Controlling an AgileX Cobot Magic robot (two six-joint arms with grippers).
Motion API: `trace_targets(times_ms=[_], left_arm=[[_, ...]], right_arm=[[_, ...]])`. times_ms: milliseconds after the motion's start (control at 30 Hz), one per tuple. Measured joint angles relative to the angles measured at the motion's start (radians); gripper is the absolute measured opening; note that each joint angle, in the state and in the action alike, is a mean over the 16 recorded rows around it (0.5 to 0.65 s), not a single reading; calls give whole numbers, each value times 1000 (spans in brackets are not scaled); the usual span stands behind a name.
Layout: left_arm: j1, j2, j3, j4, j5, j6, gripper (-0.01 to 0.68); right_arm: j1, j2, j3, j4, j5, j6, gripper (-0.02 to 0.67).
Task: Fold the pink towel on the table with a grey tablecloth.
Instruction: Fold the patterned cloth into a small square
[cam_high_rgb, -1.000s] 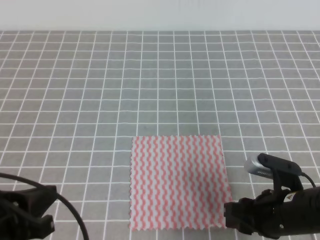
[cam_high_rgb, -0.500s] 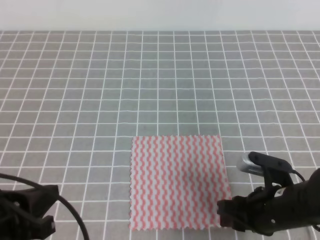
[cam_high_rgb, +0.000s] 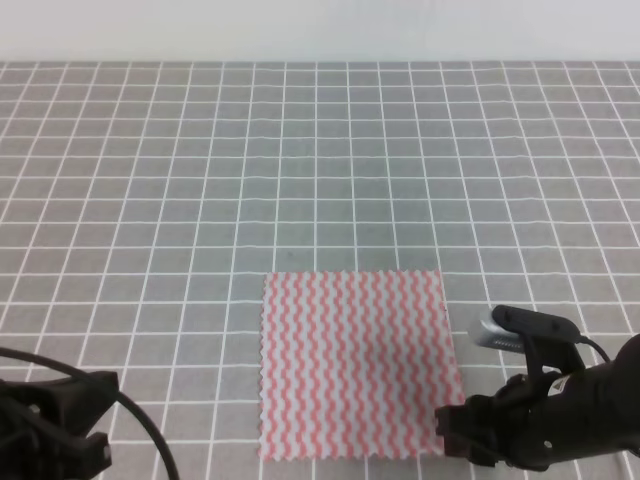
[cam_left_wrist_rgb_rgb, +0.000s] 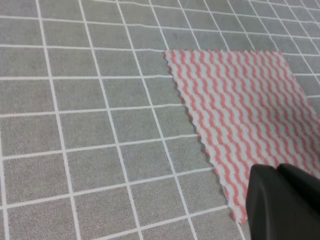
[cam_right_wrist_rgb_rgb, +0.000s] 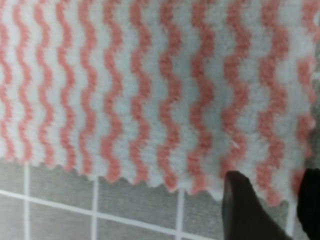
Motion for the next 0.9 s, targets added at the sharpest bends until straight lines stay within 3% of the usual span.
trace_targets(times_ms=[333, 900], left_arm=[[0, 0, 0, 1, 0, 2, -2], [0, 0, 0, 1, 0, 2, -2]], right_arm=[[-1, 23, -2, -14, 6, 1, 210], [-1, 25, -15, -8, 33, 4, -11]])
